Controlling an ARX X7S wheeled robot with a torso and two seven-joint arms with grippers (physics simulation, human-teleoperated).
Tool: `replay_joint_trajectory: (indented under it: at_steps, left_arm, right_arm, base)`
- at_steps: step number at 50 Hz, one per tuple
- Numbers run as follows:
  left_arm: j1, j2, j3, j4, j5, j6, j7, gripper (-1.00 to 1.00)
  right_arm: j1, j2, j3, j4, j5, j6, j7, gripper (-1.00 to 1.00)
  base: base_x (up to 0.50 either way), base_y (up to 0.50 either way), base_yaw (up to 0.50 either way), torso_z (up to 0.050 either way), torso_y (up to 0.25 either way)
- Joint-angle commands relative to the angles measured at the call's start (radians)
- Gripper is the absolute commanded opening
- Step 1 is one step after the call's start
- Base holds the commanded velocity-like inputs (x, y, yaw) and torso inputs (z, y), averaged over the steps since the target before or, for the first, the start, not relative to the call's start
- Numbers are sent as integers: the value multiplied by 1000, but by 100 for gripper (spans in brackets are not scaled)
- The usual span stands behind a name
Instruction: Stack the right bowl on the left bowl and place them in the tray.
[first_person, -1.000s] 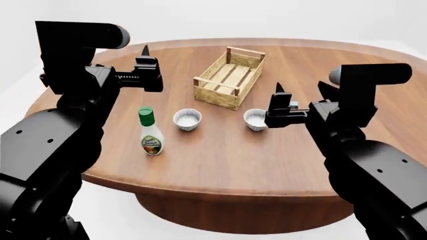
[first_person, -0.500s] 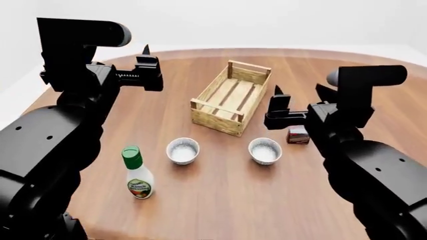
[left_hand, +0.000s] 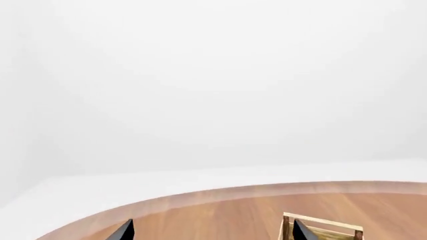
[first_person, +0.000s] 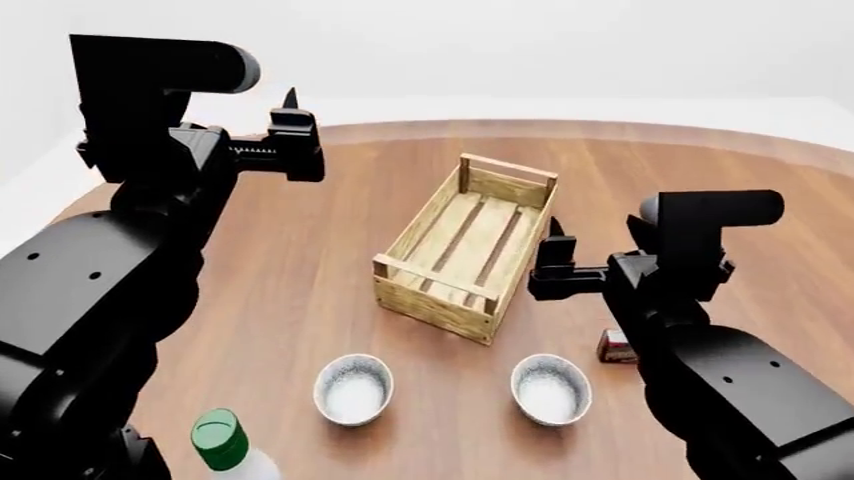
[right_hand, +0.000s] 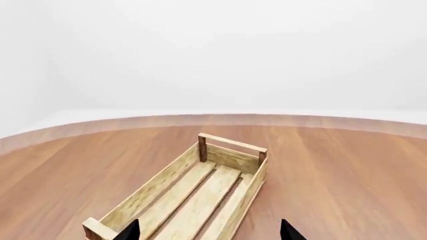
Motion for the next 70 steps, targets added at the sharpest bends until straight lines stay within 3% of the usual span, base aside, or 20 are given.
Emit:
replay_joint_trajectory:
  at_steps: [1,26,38,47,51,54,60,63,70]
  left_arm:
    - [3,-5,1,0,-6,5,-3,100]
    - [-2,-14,-9,6,-25,-1,-13,100]
    - [0,-19,-7,-1,-29,7,-15,100]
    - [3,-21,-2,-1,-34,7,-18,100]
    - [4,-23,1,-5,-33,12,-19,100]
    - [4,-24,1,-3,-35,11,-21,100]
    - [5,-26,0,4,-41,5,-25,100]
    - [2,-29,-1,10,-44,-1,-27,100]
    - [1,-31,-4,13,-49,0,-30,100]
  right_arm:
    - [-26,4,-8,24,-4,-28,-9,100]
    - [-16,9,-19,27,3,-24,3,100]
    - [-3,12,-23,33,9,-8,12,100]
    - [30,13,31,-63,129,216,55,100]
    - [30,-11,98,-143,182,358,127,100]
    - [35,-34,198,-173,326,490,224,100]
    - [-7,88,218,-72,1104,447,867,100]
    - [-38,156,157,-64,1311,369,1048,100]
    - [-146,219,102,-62,1463,272,1166,100]
  base:
    - [500,0,0,0,10]
    - [500,0,0,0,1]
    - [0,0,0,0,1]
    - [0,0,0,0,0]
    - [0,0,0,0,0]
    - [0,0,0,0,0]
    - [0,0,0,0,0]
    - [0,0,0,0,0]
    - [0,0,0,0,0]
